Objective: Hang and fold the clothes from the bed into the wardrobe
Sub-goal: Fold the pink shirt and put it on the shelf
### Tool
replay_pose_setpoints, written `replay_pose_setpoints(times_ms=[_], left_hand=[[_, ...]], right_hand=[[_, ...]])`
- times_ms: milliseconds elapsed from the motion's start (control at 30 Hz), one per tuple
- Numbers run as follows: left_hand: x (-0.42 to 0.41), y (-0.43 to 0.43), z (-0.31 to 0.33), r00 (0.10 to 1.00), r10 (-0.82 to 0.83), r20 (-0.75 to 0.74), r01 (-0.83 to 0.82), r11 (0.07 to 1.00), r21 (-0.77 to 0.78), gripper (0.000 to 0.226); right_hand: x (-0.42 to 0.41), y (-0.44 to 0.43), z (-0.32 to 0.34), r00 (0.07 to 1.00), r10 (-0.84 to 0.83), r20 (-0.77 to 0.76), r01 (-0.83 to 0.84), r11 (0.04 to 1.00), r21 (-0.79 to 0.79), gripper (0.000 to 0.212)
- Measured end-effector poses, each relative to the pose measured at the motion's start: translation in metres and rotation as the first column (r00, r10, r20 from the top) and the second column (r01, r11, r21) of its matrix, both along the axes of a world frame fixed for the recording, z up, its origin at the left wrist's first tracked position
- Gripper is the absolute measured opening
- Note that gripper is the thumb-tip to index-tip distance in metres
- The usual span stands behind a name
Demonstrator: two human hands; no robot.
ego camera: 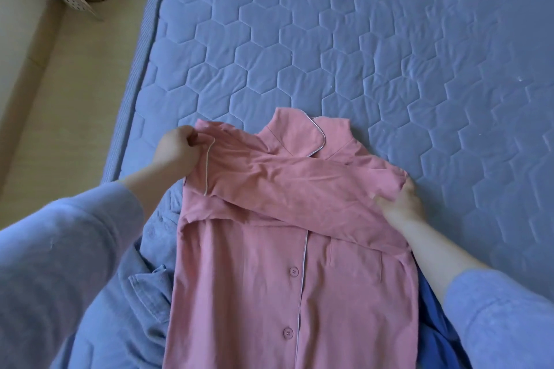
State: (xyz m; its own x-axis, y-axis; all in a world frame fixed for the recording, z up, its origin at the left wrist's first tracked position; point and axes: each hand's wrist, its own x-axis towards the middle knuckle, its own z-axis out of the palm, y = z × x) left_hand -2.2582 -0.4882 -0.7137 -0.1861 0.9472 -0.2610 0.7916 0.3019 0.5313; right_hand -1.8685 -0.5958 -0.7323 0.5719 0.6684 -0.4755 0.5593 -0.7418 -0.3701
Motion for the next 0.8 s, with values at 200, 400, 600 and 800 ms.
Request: replay_pose_setpoints(times_ms=[200,400,600,800], left_hand=[[0.005,0.002,-0.016,1.0,0.028,0.01,-0.025,0.975,-0.219,0.027],[0.023,0.015,-0.019,0.866,-0.428,-0.257,0.379,0.899,-0.219,0.101],[0.047,0.033,-0.026,0.662,-0.617,-0.425,0.467,0.783,-0.41,0.086],[0.039,0.038,-0.025,0.69,-0.637,-0.343,0.481,0.758,-0.441,0.029]], right_hand=[[0.004,0.017,-0.008,0.994,-0.102,0.043,0.101,0.995,0.024,0.071],[0.013,0.034,-0.01,0.934,0.311,0.176,-0.301,0.95,-0.082,0.069],[0.023,0.054,-0.007,0.807,0.551,0.214,-0.483,0.823,-0.299,0.033],[0.035,0.054,-0.002,0.743,0.589,0.319,-0.511,0.806,-0.298,0.043]])
